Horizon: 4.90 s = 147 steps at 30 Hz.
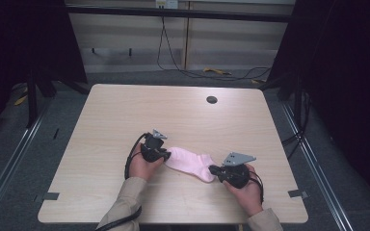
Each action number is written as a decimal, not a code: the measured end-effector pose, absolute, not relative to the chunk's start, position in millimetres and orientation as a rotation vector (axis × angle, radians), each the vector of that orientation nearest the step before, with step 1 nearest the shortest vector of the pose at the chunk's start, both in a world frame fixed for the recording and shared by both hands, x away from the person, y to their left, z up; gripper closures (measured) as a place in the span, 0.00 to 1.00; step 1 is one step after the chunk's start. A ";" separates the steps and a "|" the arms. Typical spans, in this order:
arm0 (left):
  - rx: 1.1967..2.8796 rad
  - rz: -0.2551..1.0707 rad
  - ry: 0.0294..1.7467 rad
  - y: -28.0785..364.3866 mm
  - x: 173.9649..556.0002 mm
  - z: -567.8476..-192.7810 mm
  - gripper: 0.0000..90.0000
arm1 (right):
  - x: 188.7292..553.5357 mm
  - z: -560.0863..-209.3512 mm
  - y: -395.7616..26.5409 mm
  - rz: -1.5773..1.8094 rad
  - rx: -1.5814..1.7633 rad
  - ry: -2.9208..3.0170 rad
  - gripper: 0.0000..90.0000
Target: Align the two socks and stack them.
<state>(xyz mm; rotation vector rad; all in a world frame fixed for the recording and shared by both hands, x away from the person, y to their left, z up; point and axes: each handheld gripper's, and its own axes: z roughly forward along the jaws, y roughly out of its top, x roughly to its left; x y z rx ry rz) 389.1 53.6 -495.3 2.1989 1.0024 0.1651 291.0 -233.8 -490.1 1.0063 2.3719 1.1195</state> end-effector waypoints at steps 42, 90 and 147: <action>2.166 0.100 0.847 27.9 371.1 -420.3 0.99 | 288.1 -497.0 -221.6 1.075 0.980 2.436 1.00; 2.306 -0.032 0.679 -64.2 341.3 -464.5 0.99 | 288.8 -497.7 -248.3 1.029 1.082 2.399 0.96; 2.264 -0.104 0.676 -48.6 321.4 -484.5 0.96 | 289.3 -499.2 -251.5 1.038 1.103 2.366 0.95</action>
